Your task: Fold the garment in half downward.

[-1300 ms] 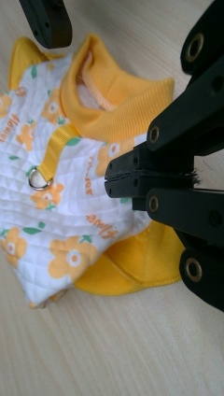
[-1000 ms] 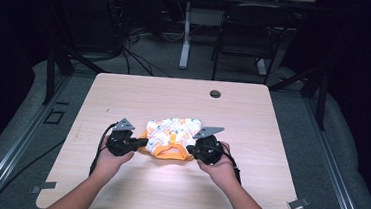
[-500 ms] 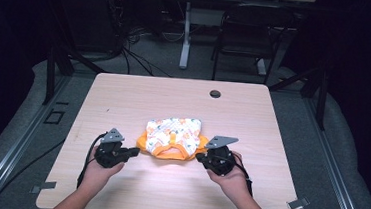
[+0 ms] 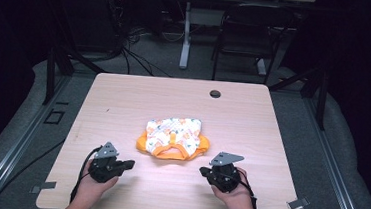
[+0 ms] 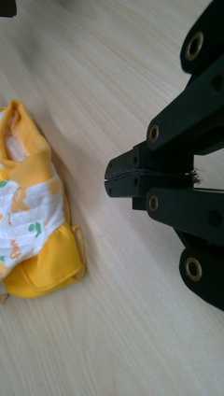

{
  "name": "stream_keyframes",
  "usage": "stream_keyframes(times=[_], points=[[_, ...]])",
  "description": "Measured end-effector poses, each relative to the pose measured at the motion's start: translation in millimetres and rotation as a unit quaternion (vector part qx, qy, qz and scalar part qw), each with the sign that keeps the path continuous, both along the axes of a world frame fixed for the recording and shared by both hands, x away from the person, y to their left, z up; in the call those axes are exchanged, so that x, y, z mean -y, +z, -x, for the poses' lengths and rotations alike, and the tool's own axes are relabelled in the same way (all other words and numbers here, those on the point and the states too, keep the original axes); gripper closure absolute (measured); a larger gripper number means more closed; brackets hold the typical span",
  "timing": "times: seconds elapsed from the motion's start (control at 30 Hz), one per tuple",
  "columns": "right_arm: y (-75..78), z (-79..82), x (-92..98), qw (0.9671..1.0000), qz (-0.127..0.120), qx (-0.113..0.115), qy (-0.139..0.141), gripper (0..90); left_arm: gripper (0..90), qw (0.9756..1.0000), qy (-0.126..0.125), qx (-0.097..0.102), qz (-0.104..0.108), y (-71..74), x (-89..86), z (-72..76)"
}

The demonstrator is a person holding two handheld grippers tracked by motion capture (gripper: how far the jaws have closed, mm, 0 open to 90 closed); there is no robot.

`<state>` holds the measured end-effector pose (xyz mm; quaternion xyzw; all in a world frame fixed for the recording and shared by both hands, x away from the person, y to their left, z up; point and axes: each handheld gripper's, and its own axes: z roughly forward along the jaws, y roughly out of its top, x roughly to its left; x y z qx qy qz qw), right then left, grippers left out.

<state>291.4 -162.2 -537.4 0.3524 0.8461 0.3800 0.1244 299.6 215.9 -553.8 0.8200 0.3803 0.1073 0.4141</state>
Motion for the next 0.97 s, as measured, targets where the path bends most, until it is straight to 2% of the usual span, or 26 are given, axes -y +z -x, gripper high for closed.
stream_keyframes(times=[0.13, 0.3, 0.4, 0.47, 0.53, 0.6, 0.67, 0.8, 0.87, 0.97], points=[[-5.6, 2.9, 0.8, 0.9999, 0.010, 0.003, 0.003, 87.4, 89.8, 1.0000, 0.003, -0.001, 0.002, -4.7, -2.3, 3.0], [-13.6, 6.7, -0.6, 0.9997, 0.023, 0.009, 0.006, 87.2, 89.8, 0.9999, 0.003, 0.006, -0.015, -10.1, -2.7, 4.6], [-17.0, 7.6, -2.4, 0.9996, 0.025, 0.009, 0.006, 86.6, 89.8, 1.0000, 0.002, 0.003, -0.008, -13.0, -3.0, 4.8], [-17.9, 7.6, -2.6, 0.9996, 0.027, 0.008, 0.009, 86.6, 89.8, 0.9999, 0.002, 0.003, -0.012, -13.5, -2.9, 5.2], [-21.0, 7.6, -3.2, 0.9996, 0.028, 0.004, 0.008, 86.6, 89.8, 0.9997, 0.003, 0.008, -0.025, -15.4, -2.6, 6.2], [-21.8, 7.2, -3.1, 0.9995, 0.030, 0.004, 0.008, 86.6, 89.8, 0.9998, 0.003, 0.006, -0.021, -16.1, -2.6, 6.4], [-24.6, 6.3, -2.5, 0.9998, 0.020, 0.002, 0.002, 86.5, 89.8, 0.9997, 0.001, 0.005, -0.026, -17.2, -1.4, 7.1], [-26.0, 5.7, -1.3, 0.9996, 0.027, 0.000, 0.001, 85.5, 89.5, 0.9995, 0.002, 0.006, -0.030, -18.1, -1.0, 6.6], [-27.4, 5.5, -0.4, 0.9995, 0.030, 0.004, -0.002, 80.5, 88.1, 0.9992, 0.004, 0.009, -0.038, -19.5, -0.2, 6.6], [-28.6, 4.6, 0.9, 0.9997, 0.023, 0.007, -0.008, 77.2, 80.4, 0.9992, 0.004, 0.012, -0.039, -20.1, -0.9, 5.9]])
